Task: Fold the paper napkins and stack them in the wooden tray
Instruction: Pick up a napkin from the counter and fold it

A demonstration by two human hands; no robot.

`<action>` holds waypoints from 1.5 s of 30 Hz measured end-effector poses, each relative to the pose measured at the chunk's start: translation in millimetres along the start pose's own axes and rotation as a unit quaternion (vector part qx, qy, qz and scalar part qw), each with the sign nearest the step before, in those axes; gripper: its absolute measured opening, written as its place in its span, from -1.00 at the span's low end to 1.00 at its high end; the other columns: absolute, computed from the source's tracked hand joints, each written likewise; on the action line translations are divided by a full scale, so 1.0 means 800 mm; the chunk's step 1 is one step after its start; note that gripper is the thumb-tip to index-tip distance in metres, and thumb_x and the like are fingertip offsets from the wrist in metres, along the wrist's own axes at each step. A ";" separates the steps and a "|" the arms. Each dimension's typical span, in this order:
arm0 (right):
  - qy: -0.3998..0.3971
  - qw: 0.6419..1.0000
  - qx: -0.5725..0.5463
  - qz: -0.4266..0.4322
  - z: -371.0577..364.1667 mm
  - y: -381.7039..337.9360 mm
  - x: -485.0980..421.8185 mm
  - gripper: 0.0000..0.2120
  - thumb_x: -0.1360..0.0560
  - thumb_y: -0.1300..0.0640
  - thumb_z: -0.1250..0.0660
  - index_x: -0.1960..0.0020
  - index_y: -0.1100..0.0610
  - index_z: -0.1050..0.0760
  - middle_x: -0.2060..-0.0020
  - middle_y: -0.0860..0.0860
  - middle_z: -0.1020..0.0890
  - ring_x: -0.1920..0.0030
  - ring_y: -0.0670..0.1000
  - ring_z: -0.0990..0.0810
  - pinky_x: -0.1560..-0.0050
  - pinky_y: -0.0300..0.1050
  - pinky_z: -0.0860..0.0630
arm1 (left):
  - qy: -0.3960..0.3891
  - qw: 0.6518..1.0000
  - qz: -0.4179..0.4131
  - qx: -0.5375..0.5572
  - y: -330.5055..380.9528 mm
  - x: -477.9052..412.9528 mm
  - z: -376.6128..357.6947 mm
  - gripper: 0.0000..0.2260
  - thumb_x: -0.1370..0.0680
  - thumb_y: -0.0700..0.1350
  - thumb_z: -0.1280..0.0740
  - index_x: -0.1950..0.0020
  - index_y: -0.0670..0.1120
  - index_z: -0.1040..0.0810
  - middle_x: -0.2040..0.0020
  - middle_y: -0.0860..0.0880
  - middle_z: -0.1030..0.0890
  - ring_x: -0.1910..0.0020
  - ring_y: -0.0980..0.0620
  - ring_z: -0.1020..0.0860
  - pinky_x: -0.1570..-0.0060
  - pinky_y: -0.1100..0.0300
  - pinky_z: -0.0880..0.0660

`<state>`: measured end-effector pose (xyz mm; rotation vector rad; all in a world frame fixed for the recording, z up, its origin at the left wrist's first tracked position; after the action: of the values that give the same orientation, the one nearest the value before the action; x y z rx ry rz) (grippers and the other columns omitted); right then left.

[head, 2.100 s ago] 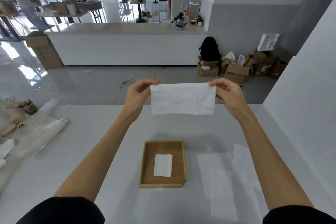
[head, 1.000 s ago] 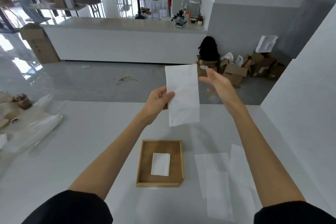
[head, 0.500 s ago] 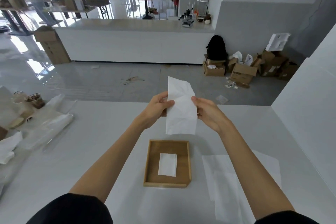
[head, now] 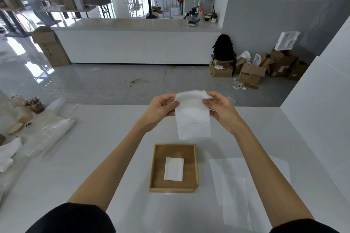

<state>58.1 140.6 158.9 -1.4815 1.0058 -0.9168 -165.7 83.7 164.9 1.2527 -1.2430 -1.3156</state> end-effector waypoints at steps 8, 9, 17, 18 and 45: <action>-0.008 0.998 -0.039 0.054 -0.005 -0.015 0.008 -0.79 -0.67 0.24 -0.17 -0.10 0.09 -0.58 0.02 0.04 -0.65 0.03 0.04 -0.62 -0.02 -0.08 -0.57 | 0.029 0.998 -0.059 -0.015 0.018 0.001 -0.006 -0.56 -0.61 -0.47 -0.12 0.23 -0.15 -0.69 -0.06 -0.02 -0.73 -0.13 -0.01 -0.67 -0.11 0.19 -0.58; -0.020 0.997 -0.060 0.045 -0.007 -0.014 0.009 -0.79 -0.67 0.15 -0.18 -0.21 0.06 -0.54 -0.01 0.06 -0.64 0.02 0.02 -0.64 -0.04 -0.09 -0.57 | 0.027 0.997 -0.067 -0.026 0.019 0.000 -0.007 -0.57 -0.59 -0.49 -0.11 0.25 -0.17 -0.66 -0.09 -0.04 -0.72 -0.15 -0.01 -0.66 -0.11 0.19 -0.58; -0.050 0.991 0.122 0.003 -0.021 0.010 0.009 -0.63 -0.55 0.09 -0.42 -0.34 0.03 -0.50 -0.16 -0.03 -0.69 -0.17 0.03 -0.66 -0.12 -0.05 -0.60 | 0.003 0.991 -0.117 -0.062 0.022 0.002 -0.005 -0.55 -0.44 -0.59 -0.07 0.38 -0.17 -0.56 -0.12 -0.04 -0.70 -0.18 0.00 -0.63 -0.05 0.21 -0.55; -0.044 0.991 0.123 0.001 -0.021 0.009 0.008 -0.65 -0.55 0.09 -0.42 -0.32 0.04 -0.52 -0.15 -0.02 -0.69 -0.16 0.04 -0.67 -0.14 -0.01 -0.61 | -0.005 0.993 -0.113 -0.040 0.021 0.003 -0.004 -0.56 -0.45 -0.58 -0.08 0.39 -0.18 -0.57 -0.16 -0.10 -0.68 -0.21 -0.05 -0.62 -0.07 0.16 -0.55; -0.053 0.994 0.091 0.009 -0.017 -0.035 0.025 -0.78 -0.58 0.15 -0.37 -0.18 -0.08 -0.55 -0.03 -0.11 -0.74 -0.05 -0.03 -0.73 0.01 -0.11 -0.67 | 0.047 0.999 0.003 -0.010 0.018 0.009 -0.018 -0.67 -0.54 -0.31 -0.43 -0.28 -0.13 -0.58 -0.16 -0.04 -0.69 -0.07 0.02 -0.70 0.05 0.19 -0.63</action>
<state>55.8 119.4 188.8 -1.3518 0.8344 -0.8826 -152.0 74.1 178.6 1.2805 -1.1629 -1.2473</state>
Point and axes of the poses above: each hand's wrist, its own x-axis away from the middle knuckle, its own z-axis out of the back of the hand, y = z × x, the point moved 2 cm from there along -x, towards the middle knuckle
